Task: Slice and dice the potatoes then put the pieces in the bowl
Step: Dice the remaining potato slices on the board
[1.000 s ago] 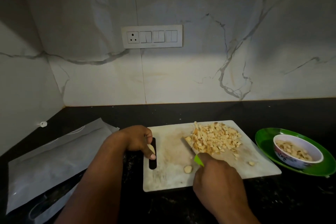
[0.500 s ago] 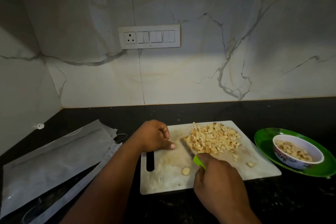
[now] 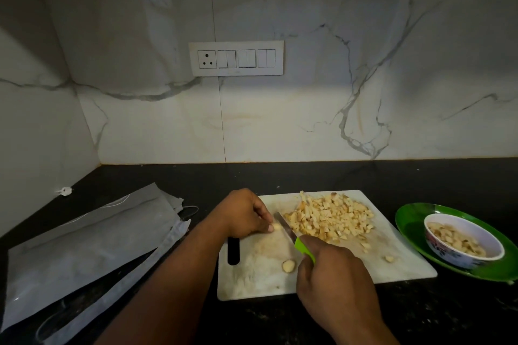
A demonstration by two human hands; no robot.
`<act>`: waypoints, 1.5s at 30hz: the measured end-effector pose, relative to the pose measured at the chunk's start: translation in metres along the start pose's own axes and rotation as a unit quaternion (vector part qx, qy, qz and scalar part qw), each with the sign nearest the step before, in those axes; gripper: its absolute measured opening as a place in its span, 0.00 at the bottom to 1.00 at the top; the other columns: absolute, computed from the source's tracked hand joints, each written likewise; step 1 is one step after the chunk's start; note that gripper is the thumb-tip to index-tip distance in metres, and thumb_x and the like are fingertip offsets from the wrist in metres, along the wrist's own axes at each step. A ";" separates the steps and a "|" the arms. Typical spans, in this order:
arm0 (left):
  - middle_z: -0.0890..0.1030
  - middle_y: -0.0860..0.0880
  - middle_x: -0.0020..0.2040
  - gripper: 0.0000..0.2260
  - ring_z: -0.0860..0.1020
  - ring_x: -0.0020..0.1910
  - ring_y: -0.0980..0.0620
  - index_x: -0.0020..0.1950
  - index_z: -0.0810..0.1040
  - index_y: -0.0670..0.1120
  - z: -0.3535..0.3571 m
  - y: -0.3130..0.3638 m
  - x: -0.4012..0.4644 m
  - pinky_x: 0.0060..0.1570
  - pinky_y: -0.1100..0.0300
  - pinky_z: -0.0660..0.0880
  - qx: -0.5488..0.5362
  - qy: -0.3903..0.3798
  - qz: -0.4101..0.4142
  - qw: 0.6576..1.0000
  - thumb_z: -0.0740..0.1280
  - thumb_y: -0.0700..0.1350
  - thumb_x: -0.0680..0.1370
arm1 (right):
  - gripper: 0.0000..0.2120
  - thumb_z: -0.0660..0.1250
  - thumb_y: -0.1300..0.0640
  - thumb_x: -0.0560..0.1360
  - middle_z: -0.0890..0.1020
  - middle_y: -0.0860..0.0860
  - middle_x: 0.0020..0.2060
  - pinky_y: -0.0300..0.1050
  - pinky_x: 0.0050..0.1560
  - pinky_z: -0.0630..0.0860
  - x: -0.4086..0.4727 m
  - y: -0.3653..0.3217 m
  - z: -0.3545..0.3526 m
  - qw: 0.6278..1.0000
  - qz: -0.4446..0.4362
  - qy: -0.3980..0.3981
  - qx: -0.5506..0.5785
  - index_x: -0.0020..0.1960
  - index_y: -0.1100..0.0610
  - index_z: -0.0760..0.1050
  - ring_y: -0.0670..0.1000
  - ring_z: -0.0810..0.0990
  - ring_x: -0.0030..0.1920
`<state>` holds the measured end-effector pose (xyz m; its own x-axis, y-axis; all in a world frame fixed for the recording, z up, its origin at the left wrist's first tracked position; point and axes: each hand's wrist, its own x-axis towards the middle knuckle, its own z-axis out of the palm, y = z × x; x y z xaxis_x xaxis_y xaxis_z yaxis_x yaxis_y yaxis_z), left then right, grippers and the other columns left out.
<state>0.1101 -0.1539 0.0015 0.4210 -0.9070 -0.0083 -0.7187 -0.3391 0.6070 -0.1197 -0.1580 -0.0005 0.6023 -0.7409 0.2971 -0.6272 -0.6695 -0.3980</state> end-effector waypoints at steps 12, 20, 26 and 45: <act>0.83 0.53 0.28 0.05 0.78 0.25 0.60 0.40 0.88 0.45 0.006 0.011 -0.002 0.32 0.64 0.75 -0.072 0.011 -0.077 0.994 0.83 0.42 0.70 | 0.22 0.57 0.52 0.78 0.81 0.46 0.56 0.42 0.54 0.74 -0.012 -0.001 0.000 0.995 -0.037 -0.056 -0.073 0.73 0.45 0.68 0.48 0.80 0.55; 0.86 0.57 0.41 0.05 0.83 0.45 0.58 0.46 0.89 0.50 -0.002 0.011 -0.001 0.51 0.61 0.80 -0.001 -0.019 -0.051 0.999 0.81 0.44 0.72 | 0.23 0.56 0.49 0.80 0.81 0.45 0.58 0.41 0.58 0.74 -0.018 -0.002 -0.010 0.998 -0.026 -0.029 -0.040 0.75 0.43 0.66 0.47 0.79 0.58; 0.85 0.45 0.47 0.15 0.84 0.35 0.52 0.51 0.79 0.48 0.001 0.014 -0.004 0.33 0.63 0.79 -0.092 0.019 -0.110 0.989 0.81 0.37 0.71 | 0.21 0.58 0.53 0.79 0.81 0.47 0.58 0.42 0.59 0.73 -0.011 -0.011 -0.004 0.995 -0.030 -0.076 -0.059 0.72 0.47 0.70 0.49 0.79 0.58; 0.85 0.45 0.45 0.20 0.84 0.33 0.53 0.54 0.76 0.53 0.001 0.018 -0.007 0.40 0.58 0.84 -0.105 0.022 -0.118 0.987 0.79 0.33 0.71 | 0.21 0.59 0.49 0.79 0.80 0.47 0.60 0.40 0.61 0.71 -0.022 -0.011 -0.014 0.995 0.000 -0.094 -0.032 0.71 0.39 0.68 0.49 0.77 0.63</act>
<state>0.0934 -0.1536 0.0117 0.5900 -0.7957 -0.1371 -0.4690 -0.4760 0.7440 -0.1327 -0.1348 0.0097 0.6801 -0.7222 0.1263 -0.6543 -0.6756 -0.3396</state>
